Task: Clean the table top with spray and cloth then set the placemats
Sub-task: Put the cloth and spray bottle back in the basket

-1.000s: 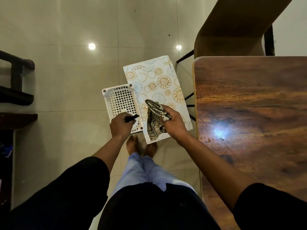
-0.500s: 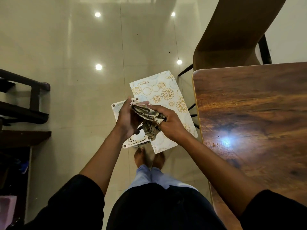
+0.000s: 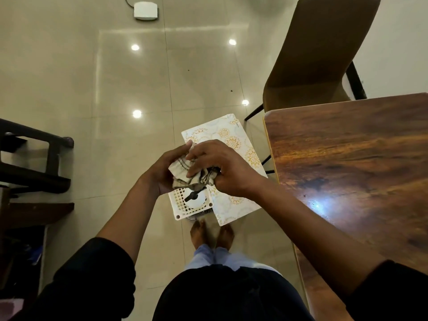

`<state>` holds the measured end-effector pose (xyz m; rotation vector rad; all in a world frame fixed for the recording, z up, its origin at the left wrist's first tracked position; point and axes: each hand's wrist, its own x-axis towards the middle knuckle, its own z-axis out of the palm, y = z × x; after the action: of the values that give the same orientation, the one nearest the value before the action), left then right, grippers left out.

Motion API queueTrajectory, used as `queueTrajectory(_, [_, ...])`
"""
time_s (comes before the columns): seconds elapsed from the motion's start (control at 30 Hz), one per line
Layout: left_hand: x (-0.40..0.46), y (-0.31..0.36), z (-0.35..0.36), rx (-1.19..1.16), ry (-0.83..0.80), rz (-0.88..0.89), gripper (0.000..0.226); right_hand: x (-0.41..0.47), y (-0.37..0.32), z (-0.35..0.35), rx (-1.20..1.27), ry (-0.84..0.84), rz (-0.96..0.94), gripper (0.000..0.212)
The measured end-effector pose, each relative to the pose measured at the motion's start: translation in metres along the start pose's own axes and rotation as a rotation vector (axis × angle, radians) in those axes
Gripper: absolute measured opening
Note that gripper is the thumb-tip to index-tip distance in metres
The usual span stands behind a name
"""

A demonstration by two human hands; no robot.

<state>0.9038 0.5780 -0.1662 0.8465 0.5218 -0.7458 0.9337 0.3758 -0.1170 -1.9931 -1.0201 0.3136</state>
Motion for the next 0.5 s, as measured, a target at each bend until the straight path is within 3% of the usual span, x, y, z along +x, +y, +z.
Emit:
queueTrajectory(0.17, [-0.005, 0.008, -0.006, 0.105, 0.041, 0.166, 0.024, 0.007, 0.013, -0.004, -0.182, -0.159, -0.024, 0.037])
queueTrajectory(0.27, [-0.002, 0.014, -0.012, 0.143, 0.116, 0.260, 0.022, 0.008, 0.017, -0.001, -0.260, -0.121, -0.064, 0.044])
queueTrajectory(0.33, [0.001, 0.017, -0.016, 0.154, 0.162, 0.311, 0.025, 0.008, 0.017, 0.005, -0.271, -0.045, 0.024, 0.064])
queueTrajectory(0.43, [0.006, 0.017, -0.022, 0.070, 0.211, 0.354, 0.025, 0.011, 0.028, 0.013, 0.091, 0.170, 0.360, 0.081])
queueTrajectory(0.5, [0.010, 0.016, -0.025, -0.018, 0.201, 0.359, 0.024, 0.020, 0.045, 0.020, 0.455, 0.254, 0.606, 0.071])
